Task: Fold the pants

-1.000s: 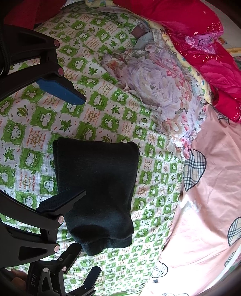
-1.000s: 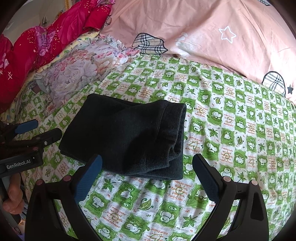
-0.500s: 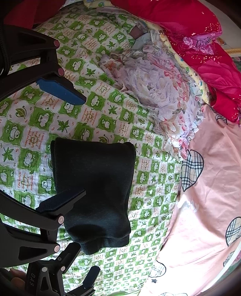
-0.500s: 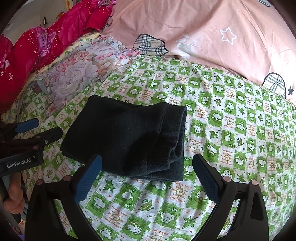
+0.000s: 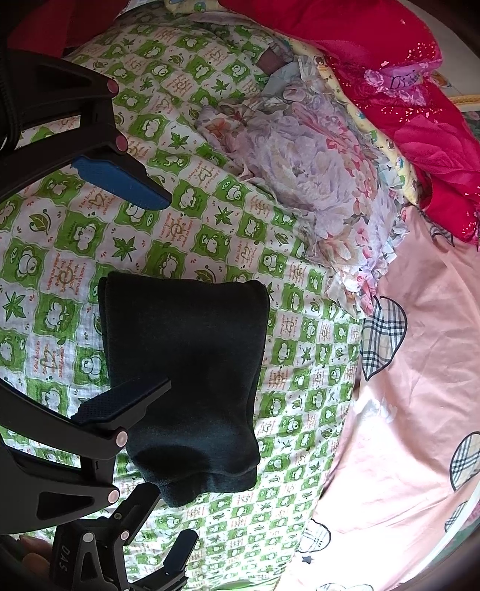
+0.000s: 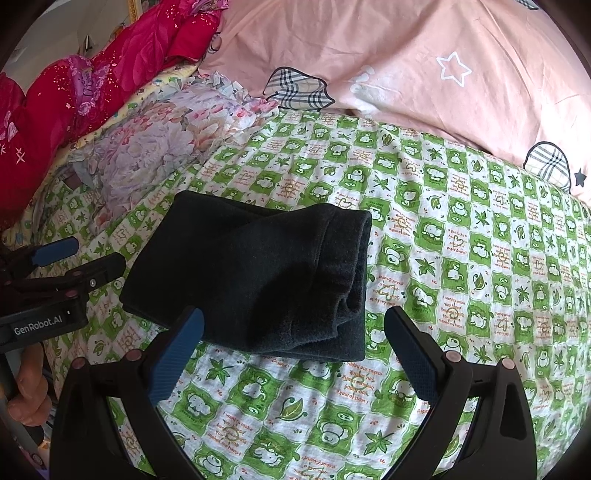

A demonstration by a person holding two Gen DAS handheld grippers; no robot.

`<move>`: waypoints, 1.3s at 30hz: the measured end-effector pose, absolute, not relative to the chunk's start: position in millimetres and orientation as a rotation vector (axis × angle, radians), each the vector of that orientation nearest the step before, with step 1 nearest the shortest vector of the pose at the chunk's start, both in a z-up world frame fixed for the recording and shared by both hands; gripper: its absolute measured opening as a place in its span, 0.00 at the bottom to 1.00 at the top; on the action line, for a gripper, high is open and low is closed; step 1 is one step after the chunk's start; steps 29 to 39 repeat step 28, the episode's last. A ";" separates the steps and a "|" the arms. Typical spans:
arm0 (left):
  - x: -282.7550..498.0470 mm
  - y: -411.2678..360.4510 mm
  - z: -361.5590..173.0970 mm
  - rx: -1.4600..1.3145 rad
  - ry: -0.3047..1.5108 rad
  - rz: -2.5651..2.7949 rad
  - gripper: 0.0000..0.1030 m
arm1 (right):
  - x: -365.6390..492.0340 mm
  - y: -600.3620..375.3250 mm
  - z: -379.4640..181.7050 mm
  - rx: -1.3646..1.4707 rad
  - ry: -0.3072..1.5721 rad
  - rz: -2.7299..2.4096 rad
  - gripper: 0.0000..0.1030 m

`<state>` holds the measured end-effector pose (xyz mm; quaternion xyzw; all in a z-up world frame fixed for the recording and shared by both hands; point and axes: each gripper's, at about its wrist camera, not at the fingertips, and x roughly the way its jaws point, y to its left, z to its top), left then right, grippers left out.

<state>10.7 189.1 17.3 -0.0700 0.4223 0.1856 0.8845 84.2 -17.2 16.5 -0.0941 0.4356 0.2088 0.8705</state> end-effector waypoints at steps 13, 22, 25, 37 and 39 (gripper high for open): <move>11.8 188.8 17.4 -0.145 0.880 0.385 0.88 | 85.3 -18.0 15.9 -0.195 0.914 0.436 0.95; 12.7 187.3 18.6 -0.143 0.877 0.384 0.88 | 84.6 -18.4 16.3 -0.193 0.912 0.435 0.95; 13.0 187.3 18.6 -0.145 0.876 0.385 0.88 | 84.6 -19.3 16.9 -0.191 0.912 0.434 0.95; 12.9 188.4 18.5 -0.150 0.878 0.388 0.88 | 84.7 -20.7 17.5 -0.187 0.913 0.432 0.95; 12.9 188.4 18.5 -0.150 0.878 0.388 0.88 | 84.7 -20.7 17.5 -0.187 0.913 0.432 0.95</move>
